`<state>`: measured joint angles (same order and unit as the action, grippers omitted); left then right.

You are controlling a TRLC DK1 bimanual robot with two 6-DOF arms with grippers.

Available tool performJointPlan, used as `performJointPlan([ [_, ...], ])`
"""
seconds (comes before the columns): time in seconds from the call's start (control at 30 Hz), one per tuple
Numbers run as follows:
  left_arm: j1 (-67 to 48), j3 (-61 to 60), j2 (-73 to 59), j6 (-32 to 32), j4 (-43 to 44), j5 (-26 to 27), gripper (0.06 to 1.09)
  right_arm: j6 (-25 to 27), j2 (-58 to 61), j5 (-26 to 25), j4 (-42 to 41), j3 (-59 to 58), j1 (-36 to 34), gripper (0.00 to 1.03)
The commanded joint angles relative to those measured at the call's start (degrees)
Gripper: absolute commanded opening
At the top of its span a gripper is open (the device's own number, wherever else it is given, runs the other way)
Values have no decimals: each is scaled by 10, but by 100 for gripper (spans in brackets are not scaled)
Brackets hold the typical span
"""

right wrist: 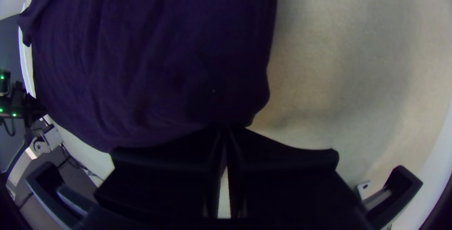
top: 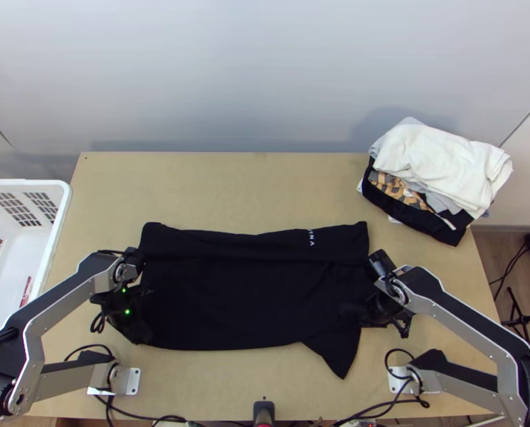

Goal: Fold the t-shirt

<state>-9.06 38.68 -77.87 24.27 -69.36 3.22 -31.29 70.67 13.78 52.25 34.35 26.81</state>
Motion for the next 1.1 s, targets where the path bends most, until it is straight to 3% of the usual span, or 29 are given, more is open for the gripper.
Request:
performJointPlan([
  [0.0, -2, -2, 14, -5, 35, 24, 13, 1, -2, 0, 0, 2, -1, 3],
  [0.17, 17, 3, 43, 7, 27, 28, 10, 20, -20, -7, 8, 3, -4, 3],
  [0.37, 105, 40, 66, 75, -9, 28, 10, 115, -78, -9, 30, -2, -68, 3],
  [0.53, 150, 46, 72, 111, -23, 28, 10, 155, -89, -10, 51, 1, -112, 3],
  [0.8, 152, 114, 77, 61, -6, 72, 10, 158, -157, 15, 122, 126, -66, 3],
  [1.07, 152, 226, 47, 8, 5, 108, 10, 177, -131, 15, 138, 273, -33, 3],
])
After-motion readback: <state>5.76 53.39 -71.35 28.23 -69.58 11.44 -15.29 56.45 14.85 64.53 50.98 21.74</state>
